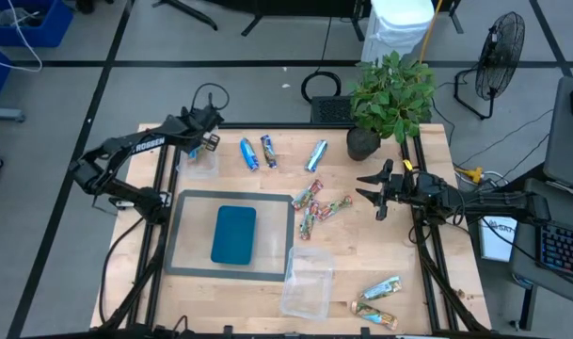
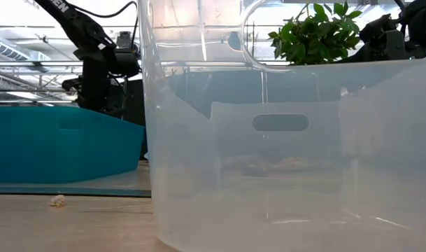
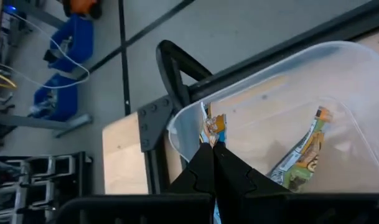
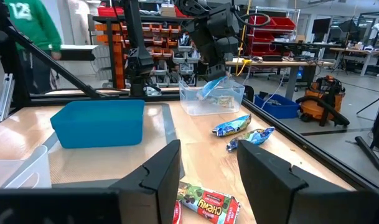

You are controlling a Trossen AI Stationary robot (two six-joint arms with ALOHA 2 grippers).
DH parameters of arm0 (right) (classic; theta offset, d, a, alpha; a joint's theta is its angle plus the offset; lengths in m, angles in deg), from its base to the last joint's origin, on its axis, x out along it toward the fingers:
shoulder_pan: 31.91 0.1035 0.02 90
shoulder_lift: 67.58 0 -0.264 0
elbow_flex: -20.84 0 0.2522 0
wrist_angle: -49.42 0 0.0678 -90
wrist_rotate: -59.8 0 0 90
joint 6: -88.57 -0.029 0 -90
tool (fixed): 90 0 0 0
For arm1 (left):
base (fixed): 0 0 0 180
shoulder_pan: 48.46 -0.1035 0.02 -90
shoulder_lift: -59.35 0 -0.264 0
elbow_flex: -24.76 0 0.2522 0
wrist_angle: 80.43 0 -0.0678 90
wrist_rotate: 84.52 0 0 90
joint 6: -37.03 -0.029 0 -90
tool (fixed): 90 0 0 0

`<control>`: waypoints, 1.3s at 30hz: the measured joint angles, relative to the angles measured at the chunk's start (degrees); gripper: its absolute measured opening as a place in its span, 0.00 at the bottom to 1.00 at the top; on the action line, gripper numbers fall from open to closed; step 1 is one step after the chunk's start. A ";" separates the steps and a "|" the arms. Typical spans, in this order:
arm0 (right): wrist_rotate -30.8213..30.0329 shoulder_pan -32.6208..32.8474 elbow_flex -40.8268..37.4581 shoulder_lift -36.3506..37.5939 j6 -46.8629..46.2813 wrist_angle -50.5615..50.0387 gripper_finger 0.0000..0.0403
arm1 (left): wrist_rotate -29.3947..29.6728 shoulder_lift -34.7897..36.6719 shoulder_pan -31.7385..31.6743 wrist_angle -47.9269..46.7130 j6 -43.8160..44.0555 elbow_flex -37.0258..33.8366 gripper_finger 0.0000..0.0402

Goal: Pick and place Granola Bars by type
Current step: Put the yellow granola bar into the top transparent bin

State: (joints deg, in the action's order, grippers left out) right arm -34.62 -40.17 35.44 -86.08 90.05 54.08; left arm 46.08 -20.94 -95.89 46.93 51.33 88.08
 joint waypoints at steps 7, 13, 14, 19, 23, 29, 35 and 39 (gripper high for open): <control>0.00 0.01 0.00 0.00 0.00 -0.02 0.37 | -0.11 0.00 -0.01 -0.04 -0.04 0.00 0.00; 0.00 -0.01 0.00 0.00 0.00 -0.02 0.37 | -16.82 0.00 0.05 -1.53 -1.12 0.00 0.00; 0.00 0.01 0.00 0.00 0.00 -0.02 0.37 | -19.21 0.00 0.07 -2.23 -1.09 0.00 0.00; 0.00 0.01 0.00 0.00 0.00 -0.02 0.37 | -22.62 0.00 1.78 -4.10 -1.02 0.00 0.00; 0.00 0.01 0.00 0.00 0.00 -0.02 0.38 | -26.88 0.02 3.31 -4.32 -1.79 0.00 0.00; 0.00 0.01 0.00 0.00 0.00 -0.02 0.37 | -31.82 0.02 4.49 -4.50 -2.66 0.00 0.00; 0.00 -0.01 0.00 0.00 0.00 -0.02 0.38 | -31.80 0.02 4.47 -4.50 -2.60 0.00 0.03; 0.00 0.01 0.00 0.00 0.00 -0.02 0.38 | -31.80 0.02 4.47 -4.48 -2.57 0.00 0.02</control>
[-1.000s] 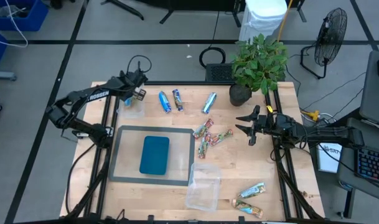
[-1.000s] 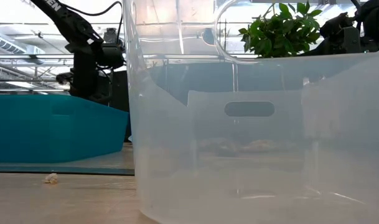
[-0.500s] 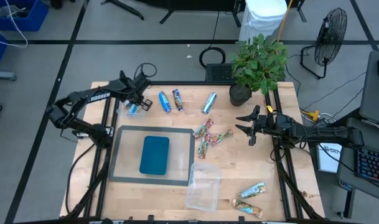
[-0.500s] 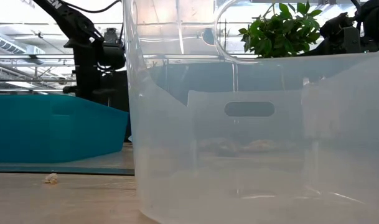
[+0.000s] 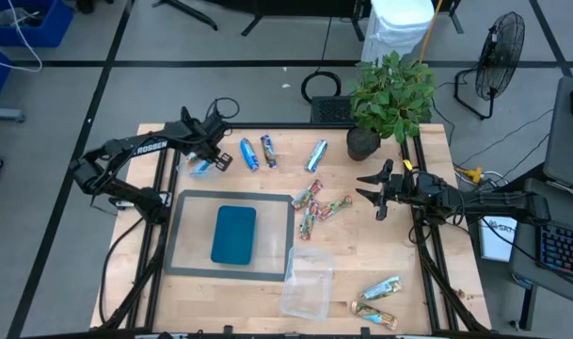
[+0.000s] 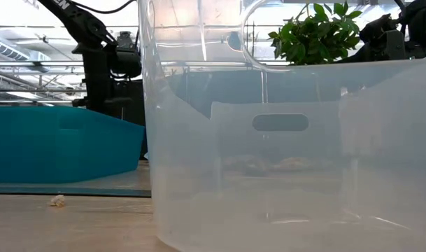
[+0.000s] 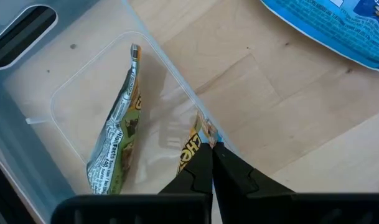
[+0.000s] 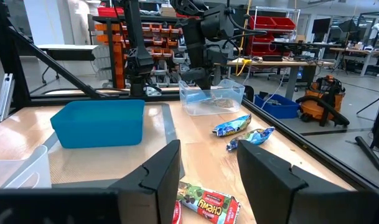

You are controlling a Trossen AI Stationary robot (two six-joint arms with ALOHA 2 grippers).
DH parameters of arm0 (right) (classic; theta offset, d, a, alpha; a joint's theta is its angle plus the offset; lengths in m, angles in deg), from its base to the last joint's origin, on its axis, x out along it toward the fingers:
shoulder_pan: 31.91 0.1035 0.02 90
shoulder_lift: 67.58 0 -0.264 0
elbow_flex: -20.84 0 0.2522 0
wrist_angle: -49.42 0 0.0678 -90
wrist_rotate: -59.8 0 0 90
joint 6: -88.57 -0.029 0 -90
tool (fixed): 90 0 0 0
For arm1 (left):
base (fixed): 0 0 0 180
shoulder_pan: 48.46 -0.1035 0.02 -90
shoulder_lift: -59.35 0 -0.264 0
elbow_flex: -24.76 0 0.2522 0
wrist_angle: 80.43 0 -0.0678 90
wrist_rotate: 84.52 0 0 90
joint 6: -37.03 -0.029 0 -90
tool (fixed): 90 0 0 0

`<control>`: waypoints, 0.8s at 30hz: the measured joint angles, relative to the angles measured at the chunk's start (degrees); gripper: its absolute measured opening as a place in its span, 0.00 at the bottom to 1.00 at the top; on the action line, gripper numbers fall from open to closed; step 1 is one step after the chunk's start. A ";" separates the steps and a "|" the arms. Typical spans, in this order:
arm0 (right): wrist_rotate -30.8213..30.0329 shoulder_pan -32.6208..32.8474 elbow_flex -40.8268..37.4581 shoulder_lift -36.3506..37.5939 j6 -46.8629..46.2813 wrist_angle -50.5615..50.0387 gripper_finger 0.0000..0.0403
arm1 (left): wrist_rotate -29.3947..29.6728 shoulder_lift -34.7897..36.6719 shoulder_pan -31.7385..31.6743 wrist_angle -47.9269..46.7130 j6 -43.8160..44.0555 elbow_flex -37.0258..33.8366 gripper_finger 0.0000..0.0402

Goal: Pick and place Granola Bars by type
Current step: Put the yellow granola bar into the top transparent bin

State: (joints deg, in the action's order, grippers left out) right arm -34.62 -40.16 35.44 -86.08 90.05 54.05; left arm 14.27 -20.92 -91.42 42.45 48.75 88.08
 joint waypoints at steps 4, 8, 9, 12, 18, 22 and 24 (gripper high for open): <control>0.00 -0.02 0.00 0.00 0.00 0.00 0.37 | 0.02 0.00 0.00 0.02 0.44 0.00 0.02; 0.00 0.00 0.00 0.00 0.00 0.00 0.38 | 0.45 0.00 0.00 0.07 0.46 0.00 0.08; 0.00 0.00 0.00 0.00 0.00 0.00 0.38 | 0.80 0.00 0.00 0.07 0.46 0.00 0.10; 0.00 -0.02 0.00 0.00 0.00 0.00 0.37 | 2.71 0.00 0.00 0.09 0.50 0.00 0.19; 0.00 -0.01 0.00 0.00 0.00 0.00 0.37 | 4.35 0.02 -0.04 0.09 -0.48 0.00 0.37; 0.00 -0.01 0.00 0.00 0.00 -0.02 0.38 | 2.22 0.72 -0.03 0.98 -3.77 0.00 0.44; 0.00 0.00 0.00 0.00 0.01 -0.04 0.38 | -1.16 1.79 0.28 2.67 -5.58 0.00 0.46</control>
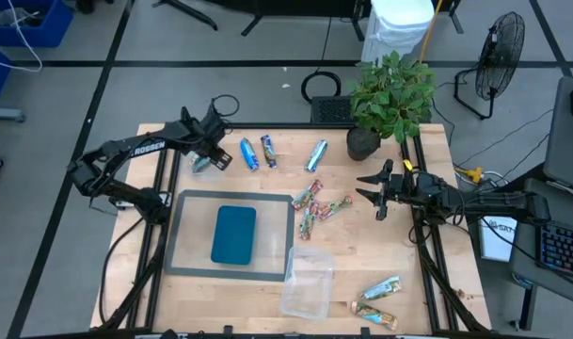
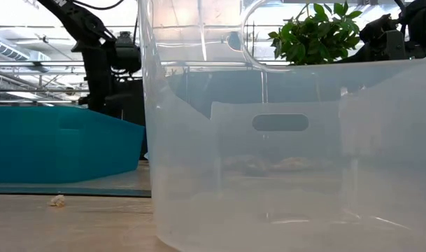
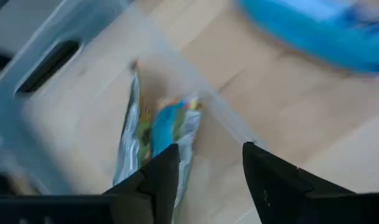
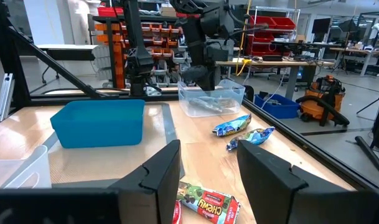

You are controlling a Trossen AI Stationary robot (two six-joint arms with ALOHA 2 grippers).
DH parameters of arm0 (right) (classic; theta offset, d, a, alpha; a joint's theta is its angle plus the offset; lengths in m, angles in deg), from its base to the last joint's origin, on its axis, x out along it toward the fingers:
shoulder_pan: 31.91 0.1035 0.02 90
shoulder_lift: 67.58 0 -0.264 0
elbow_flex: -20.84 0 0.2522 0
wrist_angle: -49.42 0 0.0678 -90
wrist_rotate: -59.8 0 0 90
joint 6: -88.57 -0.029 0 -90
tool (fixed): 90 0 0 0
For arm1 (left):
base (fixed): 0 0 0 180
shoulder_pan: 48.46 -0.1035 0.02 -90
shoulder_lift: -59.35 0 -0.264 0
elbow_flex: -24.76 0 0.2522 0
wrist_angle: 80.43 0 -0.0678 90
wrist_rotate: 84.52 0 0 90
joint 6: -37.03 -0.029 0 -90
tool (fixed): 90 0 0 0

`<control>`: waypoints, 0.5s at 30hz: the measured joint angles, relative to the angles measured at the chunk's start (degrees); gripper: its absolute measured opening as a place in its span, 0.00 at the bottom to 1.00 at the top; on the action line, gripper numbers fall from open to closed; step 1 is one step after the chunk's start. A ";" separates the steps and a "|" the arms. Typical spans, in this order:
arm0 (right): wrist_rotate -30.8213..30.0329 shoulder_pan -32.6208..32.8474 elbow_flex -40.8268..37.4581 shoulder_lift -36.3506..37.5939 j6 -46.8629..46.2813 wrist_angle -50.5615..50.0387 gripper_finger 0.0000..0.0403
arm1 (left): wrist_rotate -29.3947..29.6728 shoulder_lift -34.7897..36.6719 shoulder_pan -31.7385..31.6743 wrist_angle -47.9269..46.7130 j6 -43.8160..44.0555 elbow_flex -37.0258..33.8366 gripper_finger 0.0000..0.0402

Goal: Pick and place Granola Bars by type
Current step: Put the yellow granola bar into the top transparent bin

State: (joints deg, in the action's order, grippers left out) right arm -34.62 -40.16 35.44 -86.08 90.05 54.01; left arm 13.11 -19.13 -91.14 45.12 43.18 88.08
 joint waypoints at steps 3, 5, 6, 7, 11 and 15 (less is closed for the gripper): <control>0.00 -0.01 0.00 0.01 0.02 0.00 0.37 | -4.87 2.71 0.76 2.53 -1.92 0.00 0.46; 0.00 0.00 0.00 0.02 -0.01 0.00 0.38 | -5.99 4.97 1.45 4.06 -2.77 0.00 0.45; 0.00 0.00 0.00 0.00 0.00 0.00 0.38 | -6.04 6.24 1.76 4.27 -3.18 0.00 0.44; 0.00 -0.02 0.00 0.02 0.01 0.00 0.37 | -5.62 7.55 2.03 4.28 -3.35 0.00 0.43; 0.00 -0.02 0.00 0.00 -0.01 -0.02 0.37 | -4.59 13.02 2.28 4.36 -3.50 0.00 0.39; 0.00 -0.02 0.00 0.00 -1.33 -0.04 0.38 | -11.88 18.43 3.85 8.21 -4.65 0.00 0.36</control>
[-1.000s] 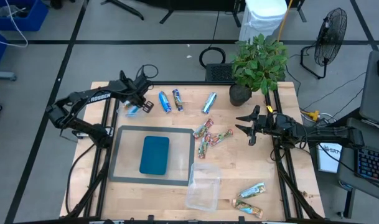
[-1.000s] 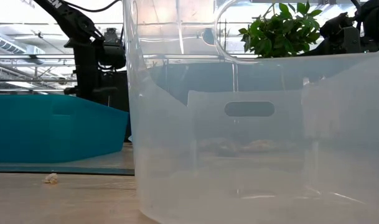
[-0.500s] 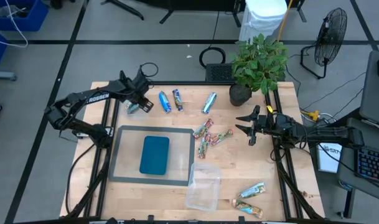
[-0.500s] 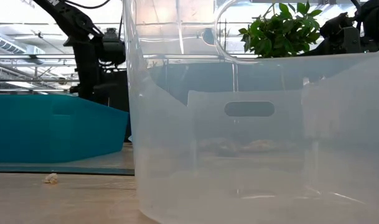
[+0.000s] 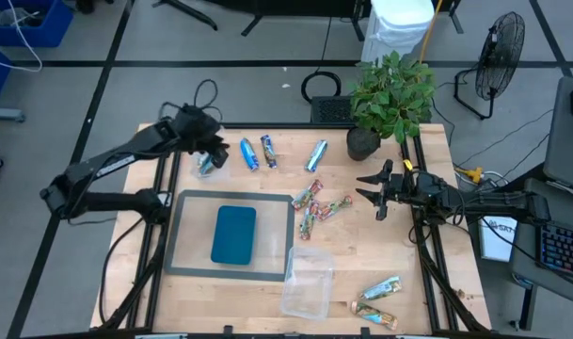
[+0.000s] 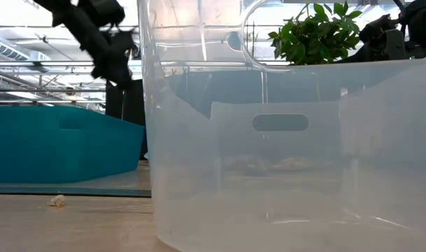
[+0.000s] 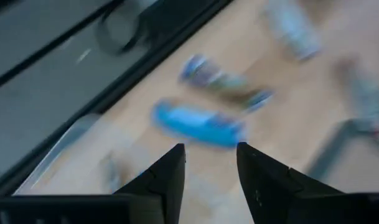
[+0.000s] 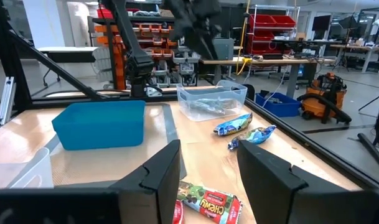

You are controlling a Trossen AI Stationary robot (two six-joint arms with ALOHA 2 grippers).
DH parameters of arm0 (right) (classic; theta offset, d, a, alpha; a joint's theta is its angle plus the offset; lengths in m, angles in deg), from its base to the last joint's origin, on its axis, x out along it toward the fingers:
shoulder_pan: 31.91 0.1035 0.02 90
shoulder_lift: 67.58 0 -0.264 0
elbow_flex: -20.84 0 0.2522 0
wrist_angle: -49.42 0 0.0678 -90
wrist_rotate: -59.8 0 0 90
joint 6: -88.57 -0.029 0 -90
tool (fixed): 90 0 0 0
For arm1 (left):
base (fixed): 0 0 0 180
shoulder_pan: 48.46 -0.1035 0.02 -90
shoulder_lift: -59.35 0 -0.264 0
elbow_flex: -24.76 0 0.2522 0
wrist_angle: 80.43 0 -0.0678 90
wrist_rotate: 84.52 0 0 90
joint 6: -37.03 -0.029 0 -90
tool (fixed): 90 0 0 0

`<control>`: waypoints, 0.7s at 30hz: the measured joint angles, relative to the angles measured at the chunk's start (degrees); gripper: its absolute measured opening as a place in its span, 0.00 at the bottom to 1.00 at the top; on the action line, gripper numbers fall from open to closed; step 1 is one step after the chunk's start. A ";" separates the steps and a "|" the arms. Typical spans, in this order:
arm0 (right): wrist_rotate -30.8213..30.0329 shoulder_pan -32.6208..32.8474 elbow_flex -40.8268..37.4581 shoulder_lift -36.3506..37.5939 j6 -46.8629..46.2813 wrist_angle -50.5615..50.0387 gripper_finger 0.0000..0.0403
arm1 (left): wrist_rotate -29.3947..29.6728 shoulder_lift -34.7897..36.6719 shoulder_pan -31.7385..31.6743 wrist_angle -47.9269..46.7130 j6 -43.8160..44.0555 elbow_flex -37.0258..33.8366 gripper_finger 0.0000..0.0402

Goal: Pick and place Granola Bars by type
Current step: Put the yellow granola bar into the top transparent bin

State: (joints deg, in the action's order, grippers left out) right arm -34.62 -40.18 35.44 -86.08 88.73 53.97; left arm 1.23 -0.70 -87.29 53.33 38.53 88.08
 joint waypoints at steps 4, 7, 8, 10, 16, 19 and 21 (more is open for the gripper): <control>0.00 0.01 0.00 0.00 -0.14 0.00 0.38 | -9.32 3.35 4.84 8.47 -3.63 0.00 0.33; 0.00 0.00 0.00 0.00 -0.14 0.00 0.37 | -15.44 4.09 10.76 15.93 -9.87 -1.51 0.30; 0.00 0.01 0.00 0.01 -0.14 0.00 0.37 | -17.08 4.08 12.97 18.65 -12.14 -2.77 0.29; 0.00 0.01 0.00 0.01 -0.14 0.02 0.38 | -19.62 3.98 17.13 24.36 -15.58 -6.29 0.26; 0.02 0.00 0.00 0.02 -4.77 -0.29 0.37 | -23.32 1.82 28.88 45.63 -15.31 -21.11 0.18; 0.00 0.00 0.00 0.00 -11.74 -0.19 0.37 | -23.12 -0.77 34.29 56.41 -10.49 -26.79 0.15; 0.00 0.00 0.00 0.01 -13.82 0.27 0.38 | -22.49 -2.71 37.35 62.04 -7.91 -29.12 0.13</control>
State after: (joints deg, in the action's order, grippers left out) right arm -34.62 -40.19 35.44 -86.07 74.91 54.24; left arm -21.26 -3.42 -49.93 115.38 30.61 58.95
